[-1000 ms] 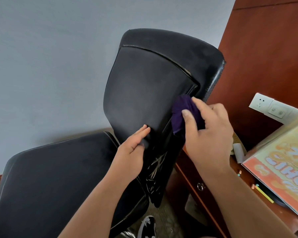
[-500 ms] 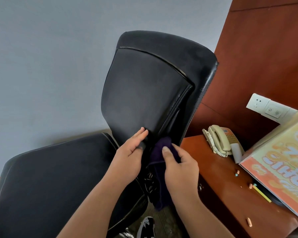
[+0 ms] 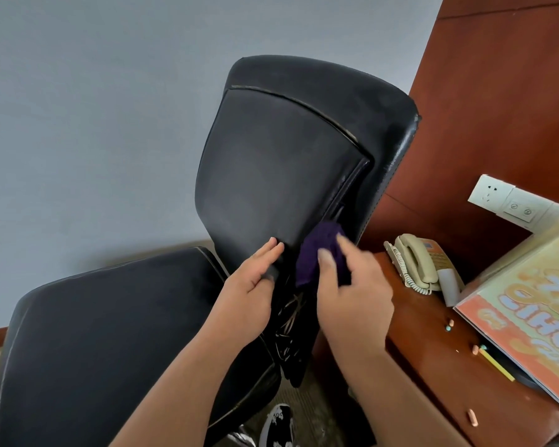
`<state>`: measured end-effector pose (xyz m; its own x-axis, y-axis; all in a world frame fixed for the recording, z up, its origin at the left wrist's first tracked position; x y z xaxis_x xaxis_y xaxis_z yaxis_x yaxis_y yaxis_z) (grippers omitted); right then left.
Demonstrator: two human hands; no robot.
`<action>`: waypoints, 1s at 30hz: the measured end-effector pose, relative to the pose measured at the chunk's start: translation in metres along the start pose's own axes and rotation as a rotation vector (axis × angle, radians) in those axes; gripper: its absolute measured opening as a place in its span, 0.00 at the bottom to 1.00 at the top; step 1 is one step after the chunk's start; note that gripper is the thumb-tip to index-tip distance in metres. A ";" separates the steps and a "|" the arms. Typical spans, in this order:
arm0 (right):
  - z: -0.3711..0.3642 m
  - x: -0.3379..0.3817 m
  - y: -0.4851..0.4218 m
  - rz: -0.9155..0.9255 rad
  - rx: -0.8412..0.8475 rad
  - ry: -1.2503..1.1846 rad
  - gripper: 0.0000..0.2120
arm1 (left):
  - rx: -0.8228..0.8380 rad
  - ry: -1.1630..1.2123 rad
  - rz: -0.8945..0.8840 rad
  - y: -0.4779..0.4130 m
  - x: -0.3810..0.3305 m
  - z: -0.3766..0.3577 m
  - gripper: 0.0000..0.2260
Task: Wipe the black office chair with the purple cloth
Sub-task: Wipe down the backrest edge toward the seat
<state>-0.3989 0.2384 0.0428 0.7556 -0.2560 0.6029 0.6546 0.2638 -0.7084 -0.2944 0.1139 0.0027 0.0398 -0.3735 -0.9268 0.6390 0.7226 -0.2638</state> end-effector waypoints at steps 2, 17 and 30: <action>-0.011 -0.018 0.025 -0.017 0.100 0.056 0.15 | 0.010 -0.030 0.008 0.001 -0.001 0.000 0.27; 0.003 -0.009 -0.002 -0.152 0.122 -0.168 0.10 | 0.025 -0.035 0.009 0.000 0.001 -0.002 0.28; -0.028 -0.049 0.055 -0.288 0.315 -0.027 0.15 | 0.050 -0.042 0.019 0.001 -0.003 -0.006 0.26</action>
<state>-0.4003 0.2397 -0.0361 0.5387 -0.3371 0.7721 0.8105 0.4576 -0.3657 -0.2984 0.1198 0.0037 0.0841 -0.3849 -0.9191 0.6754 0.7002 -0.2315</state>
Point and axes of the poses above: each hand's wrist, its own y-axis away from the middle knuckle, its own z-axis out of the back of the hand, x = y × z, the point moved 5 cm from there along -y, towards the middle knuckle
